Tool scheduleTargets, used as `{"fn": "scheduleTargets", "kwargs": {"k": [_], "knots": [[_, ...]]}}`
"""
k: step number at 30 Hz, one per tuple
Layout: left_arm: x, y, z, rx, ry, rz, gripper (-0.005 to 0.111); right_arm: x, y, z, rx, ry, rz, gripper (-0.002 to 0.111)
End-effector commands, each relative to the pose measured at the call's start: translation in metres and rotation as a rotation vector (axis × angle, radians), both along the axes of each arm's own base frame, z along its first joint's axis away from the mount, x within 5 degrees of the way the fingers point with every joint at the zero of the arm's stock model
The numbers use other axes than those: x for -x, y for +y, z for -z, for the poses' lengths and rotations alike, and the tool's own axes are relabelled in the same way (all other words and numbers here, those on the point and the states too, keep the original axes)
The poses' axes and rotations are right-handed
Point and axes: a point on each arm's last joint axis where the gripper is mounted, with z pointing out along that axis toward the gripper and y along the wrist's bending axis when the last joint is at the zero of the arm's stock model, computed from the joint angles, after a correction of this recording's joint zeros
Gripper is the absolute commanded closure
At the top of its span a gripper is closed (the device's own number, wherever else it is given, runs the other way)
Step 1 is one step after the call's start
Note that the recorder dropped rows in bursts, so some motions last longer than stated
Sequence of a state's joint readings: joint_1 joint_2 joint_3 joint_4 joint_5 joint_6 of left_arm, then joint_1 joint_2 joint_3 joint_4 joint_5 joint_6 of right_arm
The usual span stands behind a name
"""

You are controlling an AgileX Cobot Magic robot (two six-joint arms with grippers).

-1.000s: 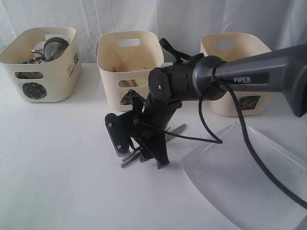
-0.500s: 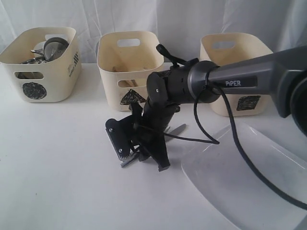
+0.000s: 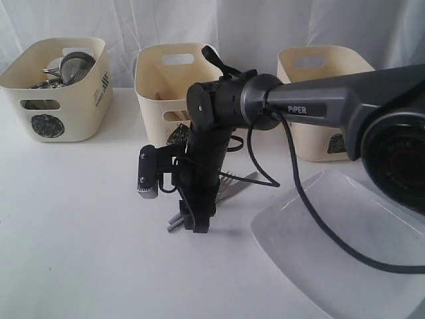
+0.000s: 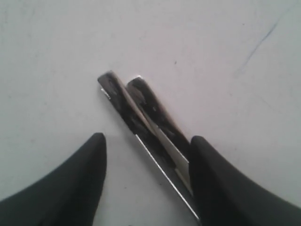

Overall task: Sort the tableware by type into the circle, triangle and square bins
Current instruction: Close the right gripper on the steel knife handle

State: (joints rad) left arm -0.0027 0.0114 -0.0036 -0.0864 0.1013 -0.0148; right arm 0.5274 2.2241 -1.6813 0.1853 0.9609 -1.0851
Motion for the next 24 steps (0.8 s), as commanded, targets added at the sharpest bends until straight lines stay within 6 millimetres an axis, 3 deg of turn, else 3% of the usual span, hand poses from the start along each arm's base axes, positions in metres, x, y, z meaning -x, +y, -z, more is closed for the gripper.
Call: {"fn": "scheduleTargets", "kwargs": {"k": [1,10,15,24], "knots": [[0.000,0.000,0.001,0.014,-0.003,-0.003,0.060,-0.004,0.002,0.001,0.022,0.049,0.043,0.057],[0.000,0.000,0.001,0.014,-0.003,-0.003,0.060,-0.024,-0.012,-0.004,0.099,-0.060,-0.045,0.056],[0.000,0.000,0.001,0.014,-0.003,-0.003,0.060,-0.028,-0.012,-0.003,0.095,-0.106,-0.096,0.046],[0.000,0.000,0.001,0.014,-0.003,-0.003,0.060,-0.028,-0.011,0.020,0.114,-0.061,-0.114,0.044]]}}
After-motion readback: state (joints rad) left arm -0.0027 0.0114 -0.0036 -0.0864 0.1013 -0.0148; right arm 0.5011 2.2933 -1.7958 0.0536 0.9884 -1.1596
